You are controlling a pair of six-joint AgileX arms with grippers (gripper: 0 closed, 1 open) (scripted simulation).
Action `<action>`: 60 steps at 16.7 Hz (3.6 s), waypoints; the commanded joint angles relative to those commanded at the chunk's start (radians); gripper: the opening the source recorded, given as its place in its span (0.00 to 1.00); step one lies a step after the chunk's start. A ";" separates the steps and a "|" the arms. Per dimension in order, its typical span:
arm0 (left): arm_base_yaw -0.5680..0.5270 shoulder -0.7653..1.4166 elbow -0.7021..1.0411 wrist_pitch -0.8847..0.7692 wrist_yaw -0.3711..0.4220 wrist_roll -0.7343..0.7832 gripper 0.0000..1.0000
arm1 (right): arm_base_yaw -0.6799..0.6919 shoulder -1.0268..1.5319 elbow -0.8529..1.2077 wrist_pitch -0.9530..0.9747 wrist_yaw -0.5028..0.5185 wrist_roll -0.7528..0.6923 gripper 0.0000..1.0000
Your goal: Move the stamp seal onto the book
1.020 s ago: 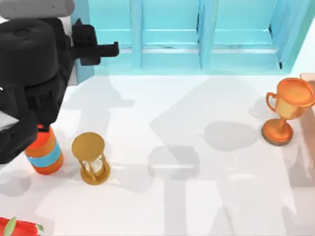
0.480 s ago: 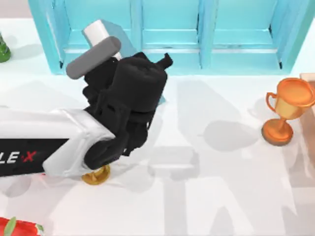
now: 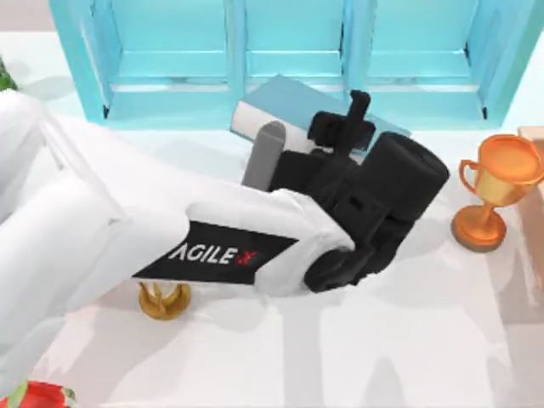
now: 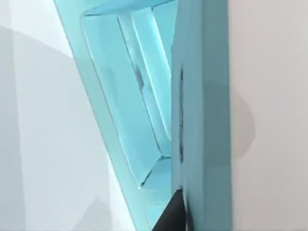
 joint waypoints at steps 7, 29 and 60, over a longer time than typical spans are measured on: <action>-0.082 0.182 0.252 -0.062 -0.081 -0.315 0.00 | 0.000 0.000 0.000 0.000 0.000 0.000 1.00; -0.086 0.183 0.237 -0.076 -0.088 -0.328 0.00 | 0.000 0.000 0.000 0.000 0.000 0.000 1.00; -0.088 0.245 0.211 0.015 -0.087 -0.329 1.00 | 0.000 0.000 0.000 0.000 0.000 0.000 1.00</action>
